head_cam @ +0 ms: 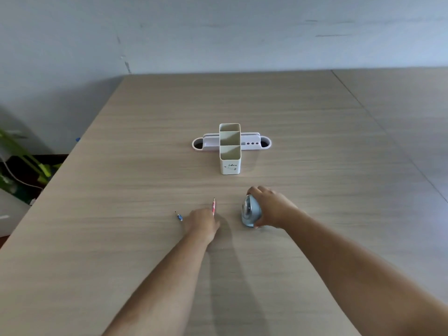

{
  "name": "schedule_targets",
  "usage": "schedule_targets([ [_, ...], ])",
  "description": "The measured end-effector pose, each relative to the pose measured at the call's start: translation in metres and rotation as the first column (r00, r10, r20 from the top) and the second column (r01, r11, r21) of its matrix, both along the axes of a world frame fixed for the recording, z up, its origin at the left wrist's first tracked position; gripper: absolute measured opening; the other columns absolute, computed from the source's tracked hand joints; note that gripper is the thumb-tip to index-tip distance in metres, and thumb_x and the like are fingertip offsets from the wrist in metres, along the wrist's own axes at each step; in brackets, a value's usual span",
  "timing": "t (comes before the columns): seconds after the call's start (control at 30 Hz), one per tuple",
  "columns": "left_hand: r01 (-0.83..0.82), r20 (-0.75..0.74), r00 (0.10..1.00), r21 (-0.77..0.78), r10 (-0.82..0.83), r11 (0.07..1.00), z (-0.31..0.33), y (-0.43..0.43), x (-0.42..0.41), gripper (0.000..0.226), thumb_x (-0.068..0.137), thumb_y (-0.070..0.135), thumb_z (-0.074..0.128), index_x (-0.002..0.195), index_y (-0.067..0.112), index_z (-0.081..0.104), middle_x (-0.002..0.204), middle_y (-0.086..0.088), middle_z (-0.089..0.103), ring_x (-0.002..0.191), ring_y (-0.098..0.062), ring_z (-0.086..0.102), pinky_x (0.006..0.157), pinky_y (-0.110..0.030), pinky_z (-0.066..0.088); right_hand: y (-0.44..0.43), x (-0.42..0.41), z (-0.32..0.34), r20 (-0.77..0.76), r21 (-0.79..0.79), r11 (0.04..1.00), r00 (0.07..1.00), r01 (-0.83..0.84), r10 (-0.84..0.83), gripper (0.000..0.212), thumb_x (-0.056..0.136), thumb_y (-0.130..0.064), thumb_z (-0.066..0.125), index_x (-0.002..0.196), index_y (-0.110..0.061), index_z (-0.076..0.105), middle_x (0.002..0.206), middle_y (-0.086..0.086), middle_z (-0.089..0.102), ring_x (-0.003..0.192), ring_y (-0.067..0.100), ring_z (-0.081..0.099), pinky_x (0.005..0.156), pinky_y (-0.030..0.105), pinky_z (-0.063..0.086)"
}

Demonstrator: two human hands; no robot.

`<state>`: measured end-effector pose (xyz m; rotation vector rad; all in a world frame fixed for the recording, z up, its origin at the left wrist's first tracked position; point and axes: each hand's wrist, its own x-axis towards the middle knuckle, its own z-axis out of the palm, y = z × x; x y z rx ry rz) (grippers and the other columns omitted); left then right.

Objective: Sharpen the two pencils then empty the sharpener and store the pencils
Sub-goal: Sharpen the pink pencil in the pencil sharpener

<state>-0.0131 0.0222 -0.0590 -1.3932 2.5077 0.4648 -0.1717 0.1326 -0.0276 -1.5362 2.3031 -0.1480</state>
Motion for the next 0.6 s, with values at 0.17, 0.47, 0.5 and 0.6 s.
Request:
schedule_targets([
  [0.17, -0.02, -0.436, 0.89, 0.252, 0.132, 0.968, 0.018, -0.009, -0.002, 0.007, 0.088, 0.013, 0.055, 0.082, 0.009, 0.055, 0.078, -0.012, 0.069, 0.064, -0.028, 0.067, 0.068, -0.04, 0.057, 0.0, 0.001, 0.002, -0.001, 0.018, 1.0, 1.0, 0.004, -0.004, 0.079, 0.057, -0.027, 0.084, 0.122, -0.015, 0.042, 0.116, 0.008, 0.055, 0.106, 0.029, 0.057, 0.086, 0.04, 0.051],
  [0.47, 0.075, -0.39, 0.92, 0.115, -0.025, 0.991, 0.022, -0.026, 0.024, 0.007, 0.091, 0.023, 0.06, 0.091, 0.025, 0.067, 0.086, 0.008, 0.064, 0.084, -0.02, 0.06, 0.076, -0.033, 0.049, -0.001, 0.006, 0.009, -0.007, 0.046, 0.999, 1.0, 0.006, -0.006, 0.084, 0.057, -0.03, 0.086, 0.125, -0.015, 0.039, 0.12, 0.009, 0.053, 0.111, 0.029, 0.054, 0.09, 0.042, 0.049],
  [0.5, 0.078, -0.407, 0.913, 0.115, -0.025, 0.99, 0.021, -0.024, 0.023, 0.007, 0.091, 0.023, 0.061, 0.089, 0.026, 0.066, 0.081, 0.009, 0.062, 0.081, -0.019, 0.057, 0.075, -0.033, 0.049, -0.001, 0.006, 0.01, -0.007, 0.045, 0.999, 1.0, 0.007, -0.006, 0.084, 0.057, -0.03, 0.085, 0.125, -0.015, 0.039, 0.12, 0.009, 0.053, 0.111, 0.029, 0.054, 0.09, 0.042, 0.05],
  [0.6, 0.094, -0.447, 0.894, 0.122, -0.03, 0.988, 0.02, -0.022, 0.02, 0.008, 0.092, 0.021, 0.062, 0.09, 0.024, 0.068, 0.085, 0.004, 0.063, 0.082, -0.021, 0.057, 0.078, -0.036, 0.049, -0.001, 0.006, 0.009, -0.015, 0.04, 0.999, 1.0, 0.004, -0.003, 0.083, 0.057, -0.03, 0.086, 0.125, -0.015, 0.04, 0.119, 0.009, 0.053, 0.111, 0.029, 0.054, 0.089, 0.041, 0.049],
])
